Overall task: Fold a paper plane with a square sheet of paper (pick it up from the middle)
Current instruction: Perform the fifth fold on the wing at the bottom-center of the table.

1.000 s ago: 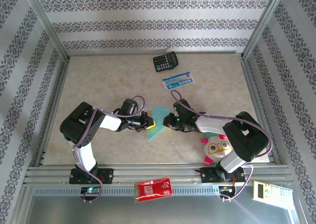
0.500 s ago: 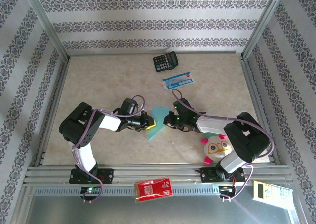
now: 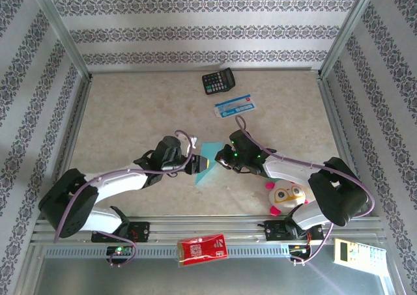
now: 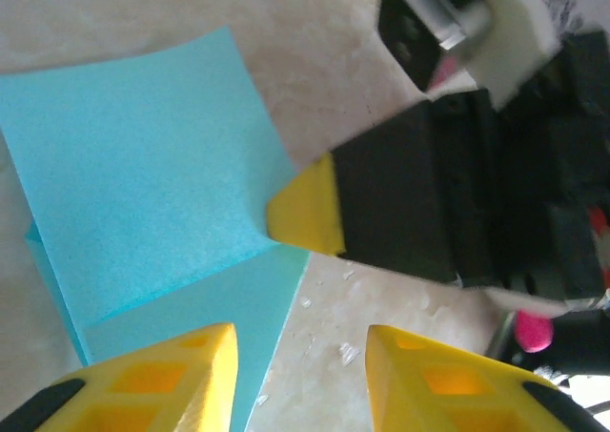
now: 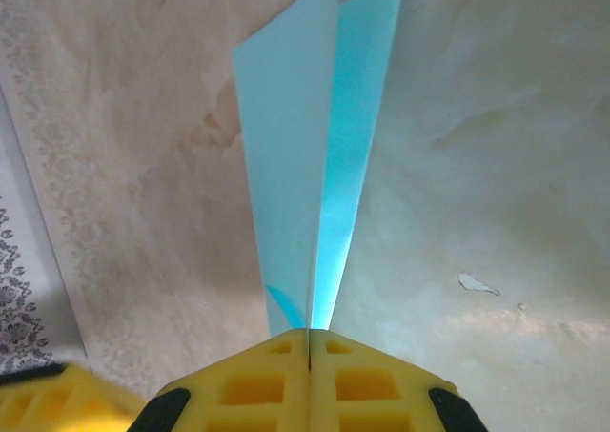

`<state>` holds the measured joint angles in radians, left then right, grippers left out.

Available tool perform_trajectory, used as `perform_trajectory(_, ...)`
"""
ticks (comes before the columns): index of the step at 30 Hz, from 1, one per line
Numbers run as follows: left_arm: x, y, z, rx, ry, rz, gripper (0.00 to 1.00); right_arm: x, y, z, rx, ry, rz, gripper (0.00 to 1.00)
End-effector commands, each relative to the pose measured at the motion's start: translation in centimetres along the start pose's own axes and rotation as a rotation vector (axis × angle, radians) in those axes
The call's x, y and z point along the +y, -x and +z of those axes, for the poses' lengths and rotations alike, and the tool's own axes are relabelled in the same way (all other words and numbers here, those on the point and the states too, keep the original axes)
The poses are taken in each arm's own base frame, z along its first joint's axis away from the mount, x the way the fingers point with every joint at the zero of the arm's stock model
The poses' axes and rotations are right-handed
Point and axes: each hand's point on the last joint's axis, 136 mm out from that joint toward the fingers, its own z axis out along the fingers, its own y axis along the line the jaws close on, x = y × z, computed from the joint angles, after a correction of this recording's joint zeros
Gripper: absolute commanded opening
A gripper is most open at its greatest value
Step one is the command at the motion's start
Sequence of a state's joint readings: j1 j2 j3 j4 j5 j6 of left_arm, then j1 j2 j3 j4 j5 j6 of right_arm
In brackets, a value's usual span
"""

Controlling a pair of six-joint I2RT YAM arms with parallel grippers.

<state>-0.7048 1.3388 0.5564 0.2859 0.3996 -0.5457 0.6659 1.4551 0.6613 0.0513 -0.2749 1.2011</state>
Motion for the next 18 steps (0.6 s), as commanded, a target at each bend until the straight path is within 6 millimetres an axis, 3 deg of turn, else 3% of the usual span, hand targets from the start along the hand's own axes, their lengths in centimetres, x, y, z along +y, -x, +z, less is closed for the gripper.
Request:
perform_trajectory(1,2.9,-1.2,-0.7,-0.005,0.196,0.207,0.45,0.9,-0.4,-0.3,0.014,0.01,0.044,0.0)
perform_trajectory(8,2.4,-2.6,0.2,0.021,0.267,0.39,0.55,1.7,-0.5,-0.2,0.026,0.039,0.07,0.0)
perform_trajectory(18,2.9,-3.3,2.3,0.101,0.413,0.55,0.55,2.3,-0.6,0.2,0.05,0.062,0.089,0.0)
